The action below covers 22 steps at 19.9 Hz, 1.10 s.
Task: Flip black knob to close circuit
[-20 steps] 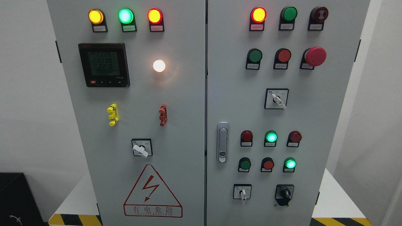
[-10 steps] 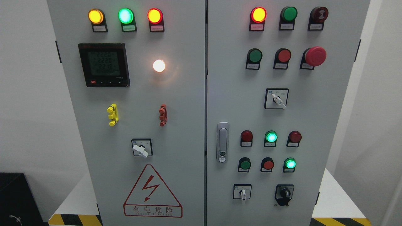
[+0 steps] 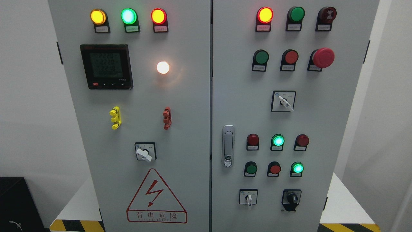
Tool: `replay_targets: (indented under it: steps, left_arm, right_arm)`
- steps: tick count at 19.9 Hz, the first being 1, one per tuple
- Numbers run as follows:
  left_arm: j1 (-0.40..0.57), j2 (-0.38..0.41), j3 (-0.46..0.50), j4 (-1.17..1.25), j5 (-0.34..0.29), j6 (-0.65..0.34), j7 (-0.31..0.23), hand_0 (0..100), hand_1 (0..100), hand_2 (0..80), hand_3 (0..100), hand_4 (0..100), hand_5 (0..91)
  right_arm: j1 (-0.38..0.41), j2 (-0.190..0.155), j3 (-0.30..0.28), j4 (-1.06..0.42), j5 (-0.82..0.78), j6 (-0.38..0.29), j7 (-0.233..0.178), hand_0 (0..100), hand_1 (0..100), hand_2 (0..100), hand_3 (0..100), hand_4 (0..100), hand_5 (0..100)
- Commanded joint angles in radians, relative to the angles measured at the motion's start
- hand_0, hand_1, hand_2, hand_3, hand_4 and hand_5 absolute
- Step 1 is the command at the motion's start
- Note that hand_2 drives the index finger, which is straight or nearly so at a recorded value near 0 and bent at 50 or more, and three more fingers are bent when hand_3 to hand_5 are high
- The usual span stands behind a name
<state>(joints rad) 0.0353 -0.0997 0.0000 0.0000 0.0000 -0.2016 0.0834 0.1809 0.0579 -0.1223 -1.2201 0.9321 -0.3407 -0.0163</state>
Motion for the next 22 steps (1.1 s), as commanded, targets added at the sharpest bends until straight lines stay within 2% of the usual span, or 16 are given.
replay_targets:
  steps: [1,8,13,22]
  left_arm:
    - [0.000,0.000,-0.020,0.021,-0.021,0.001,-0.001,12,56,0.0,0,0,0.0]
    - [0.000,0.000,-0.021,0.021,-0.021,-0.001,-0.001,12,56,0.0,0,0,0.0]
    - [0.000,0.000,-0.020,0.021,-0.020,-0.001,0.001,12,56,0.0,0,0,0.0]
    - [0.000,0.000,-0.021,0.021,-0.020,0.001,-0.001,12,56,0.0,0,0,0.0]
  right_arm:
    - [0.003,0.042,-0.023,-0.246,0.093,0.031,-0.008,0,0,79,97,77,76]
    - [-0.005,0.037,-0.033,-0.291,0.099,0.045,-0.017,0,5,80,97,78,77]
    - [-0.041,0.036,-0.049,-0.312,0.129,0.049,-0.017,0,10,81,99,79,78]
    - [-0.096,0.031,-0.053,-0.372,0.131,0.158,0.013,0,14,82,100,80,79]
